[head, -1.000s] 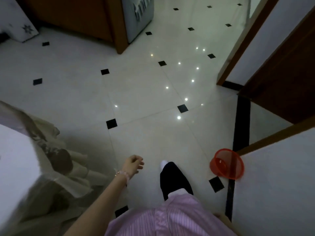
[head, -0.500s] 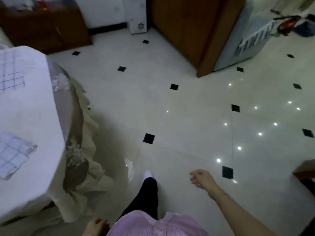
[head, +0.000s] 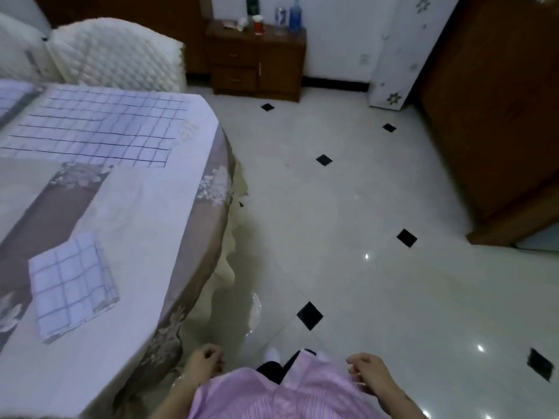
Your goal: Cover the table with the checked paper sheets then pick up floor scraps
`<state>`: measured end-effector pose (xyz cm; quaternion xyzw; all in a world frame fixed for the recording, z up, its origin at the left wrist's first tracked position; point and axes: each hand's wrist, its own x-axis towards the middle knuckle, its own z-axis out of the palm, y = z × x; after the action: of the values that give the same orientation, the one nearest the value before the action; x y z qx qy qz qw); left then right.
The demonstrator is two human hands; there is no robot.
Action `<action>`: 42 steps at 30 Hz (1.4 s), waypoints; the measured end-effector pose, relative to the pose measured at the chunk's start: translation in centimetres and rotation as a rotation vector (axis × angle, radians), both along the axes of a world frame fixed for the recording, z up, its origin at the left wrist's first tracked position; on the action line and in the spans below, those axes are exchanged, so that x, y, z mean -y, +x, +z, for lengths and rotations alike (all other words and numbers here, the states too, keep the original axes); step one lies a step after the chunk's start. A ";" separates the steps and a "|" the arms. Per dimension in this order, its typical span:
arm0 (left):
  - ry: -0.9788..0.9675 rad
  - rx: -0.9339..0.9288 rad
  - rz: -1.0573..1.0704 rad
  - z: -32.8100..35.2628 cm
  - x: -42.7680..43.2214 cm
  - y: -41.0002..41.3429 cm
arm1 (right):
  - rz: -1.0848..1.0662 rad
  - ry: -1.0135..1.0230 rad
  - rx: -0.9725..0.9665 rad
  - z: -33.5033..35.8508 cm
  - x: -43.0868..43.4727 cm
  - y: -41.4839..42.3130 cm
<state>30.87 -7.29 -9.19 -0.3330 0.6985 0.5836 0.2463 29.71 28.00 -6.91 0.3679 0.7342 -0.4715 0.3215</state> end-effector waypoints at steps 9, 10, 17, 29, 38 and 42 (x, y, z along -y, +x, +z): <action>-0.183 -0.232 0.241 9.1 -3.2 -10.2 | 0.439 -0.021 0.005 -0.1 2.9 -18.4; -0.207 -0.238 0.277 9.6 -3.1 -10.4 | 0.503 -0.030 0.000 -0.2 4.3 -20.9; -0.881 -0.193 0.571 13.2 -0.2 -9.6 | 1.171 -0.142 -0.277 5.4 18.6 -35.4; -1.032 0.341 0.496 9.5 1.2 -6.4 | 1.817 -0.455 -0.565 12.1 39.8 -33.1; -0.893 0.428 0.410 9.0 1.2 -5.6 | 1.886 -0.349 -0.707 11.9 51.3 -27.8; -0.850 0.420 0.433 8.8 1.2 -5.5 | 1.921 -0.258 -0.771 10.0 52.1 -26.7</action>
<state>25.38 -8.49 -0.36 -0.6503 0.7244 0.2068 0.0979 3.00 -24.15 3.10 -0.5835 0.7149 -0.1775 0.3420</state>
